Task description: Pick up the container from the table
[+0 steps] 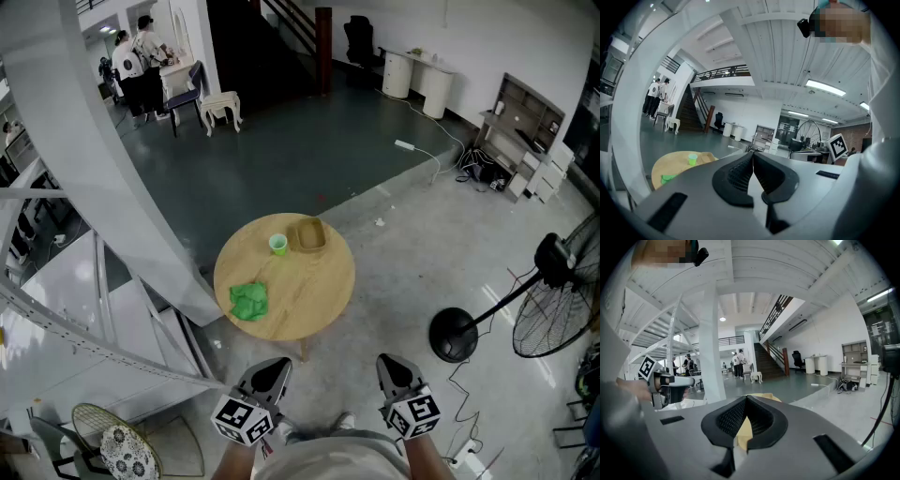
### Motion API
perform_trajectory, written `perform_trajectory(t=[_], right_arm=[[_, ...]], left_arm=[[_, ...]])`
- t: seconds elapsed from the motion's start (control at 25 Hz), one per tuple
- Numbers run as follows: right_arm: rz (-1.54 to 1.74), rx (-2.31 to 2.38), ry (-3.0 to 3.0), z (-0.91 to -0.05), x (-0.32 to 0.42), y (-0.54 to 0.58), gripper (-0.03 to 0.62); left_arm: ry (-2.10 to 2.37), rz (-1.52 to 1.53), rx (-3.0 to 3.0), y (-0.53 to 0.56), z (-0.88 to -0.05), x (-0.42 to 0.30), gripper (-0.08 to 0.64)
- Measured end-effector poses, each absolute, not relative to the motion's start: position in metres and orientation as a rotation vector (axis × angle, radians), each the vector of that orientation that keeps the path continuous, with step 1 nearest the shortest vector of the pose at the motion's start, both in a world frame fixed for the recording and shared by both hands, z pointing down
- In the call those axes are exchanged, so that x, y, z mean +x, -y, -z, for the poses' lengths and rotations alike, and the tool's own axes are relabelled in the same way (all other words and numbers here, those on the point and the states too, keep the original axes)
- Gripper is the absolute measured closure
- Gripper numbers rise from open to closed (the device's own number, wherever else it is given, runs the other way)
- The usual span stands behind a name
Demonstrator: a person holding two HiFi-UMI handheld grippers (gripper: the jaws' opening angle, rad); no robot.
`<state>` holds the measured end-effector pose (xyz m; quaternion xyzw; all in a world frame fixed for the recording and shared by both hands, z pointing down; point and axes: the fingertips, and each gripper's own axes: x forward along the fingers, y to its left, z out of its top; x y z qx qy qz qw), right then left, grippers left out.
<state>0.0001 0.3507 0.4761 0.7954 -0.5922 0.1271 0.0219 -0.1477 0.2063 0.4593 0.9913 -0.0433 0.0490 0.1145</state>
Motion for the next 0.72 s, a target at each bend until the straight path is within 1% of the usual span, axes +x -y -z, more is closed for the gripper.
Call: perform_trajectory(t=[0.36, 0.52, 0.72], right_arm=[[-0.351, 2.494, 1.829, -0.47, 0.069, -0.414, 0.566], [-0.297, 2.456, 1.874, -0.467, 0.086, -0.418, 0.566], [-0.33, 2.455, 1.879, -0.477, 0.107, -0.413, 0.566]], left_arm=[[0.114, -0.148, 2.904, -0.258, -0.454, -0.078, 0.543], [0.098, -0.169, 2.916, -0.269, -0.456, -0.054, 0.543], [0.116, -0.234, 2.904, -0.267, -0.47, -0.039, 0.543]])
